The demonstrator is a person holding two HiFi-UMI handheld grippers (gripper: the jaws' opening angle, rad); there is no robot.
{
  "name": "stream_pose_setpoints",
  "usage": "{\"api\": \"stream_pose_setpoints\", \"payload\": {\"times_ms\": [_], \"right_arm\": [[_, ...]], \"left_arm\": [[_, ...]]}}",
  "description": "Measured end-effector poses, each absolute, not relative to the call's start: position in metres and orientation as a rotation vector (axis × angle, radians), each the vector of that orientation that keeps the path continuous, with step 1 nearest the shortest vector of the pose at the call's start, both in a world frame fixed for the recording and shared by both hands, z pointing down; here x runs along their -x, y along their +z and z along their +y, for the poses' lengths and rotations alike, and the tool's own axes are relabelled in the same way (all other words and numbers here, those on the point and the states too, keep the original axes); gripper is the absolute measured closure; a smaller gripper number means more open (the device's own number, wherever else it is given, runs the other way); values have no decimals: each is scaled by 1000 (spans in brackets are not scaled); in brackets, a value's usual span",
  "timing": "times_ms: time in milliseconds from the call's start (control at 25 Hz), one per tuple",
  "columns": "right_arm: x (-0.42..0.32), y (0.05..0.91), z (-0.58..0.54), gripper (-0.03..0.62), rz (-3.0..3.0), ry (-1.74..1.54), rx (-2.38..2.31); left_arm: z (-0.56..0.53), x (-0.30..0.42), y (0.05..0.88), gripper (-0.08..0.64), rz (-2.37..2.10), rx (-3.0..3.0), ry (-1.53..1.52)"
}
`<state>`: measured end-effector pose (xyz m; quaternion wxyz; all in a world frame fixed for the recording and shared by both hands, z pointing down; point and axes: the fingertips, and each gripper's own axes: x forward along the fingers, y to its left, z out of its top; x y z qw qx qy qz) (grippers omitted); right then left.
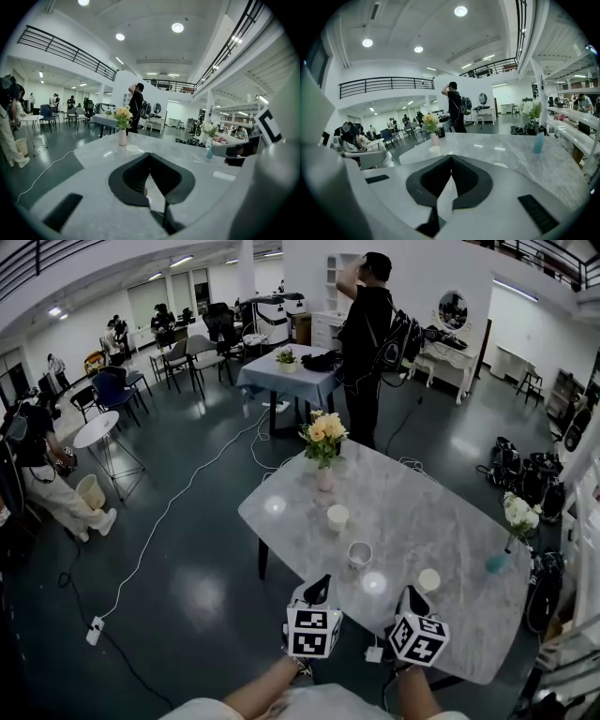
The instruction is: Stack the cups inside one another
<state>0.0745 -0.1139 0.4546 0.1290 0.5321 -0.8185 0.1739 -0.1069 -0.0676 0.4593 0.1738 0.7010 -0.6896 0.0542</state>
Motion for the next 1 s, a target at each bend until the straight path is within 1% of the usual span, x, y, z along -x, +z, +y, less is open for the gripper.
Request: {"api": "stream_pose_setpoints", "payload": {"times_ms": [440, 800, 1000], "right_arm": [[-46, 459, -144, 584, -2310, 517, -1612], [-58, 480, -155, 584, -2249, 576, -1622], [-59, 478, -176, 584, -2269, 576, -1599]], "left_arm": [[-112, 137, 471, 565, -1869, -2019, 167], [-127, 119, 499, 565, -1784, -2000, 219], [-142, 107, 498, 565, -1783, -1997, 231]]}}
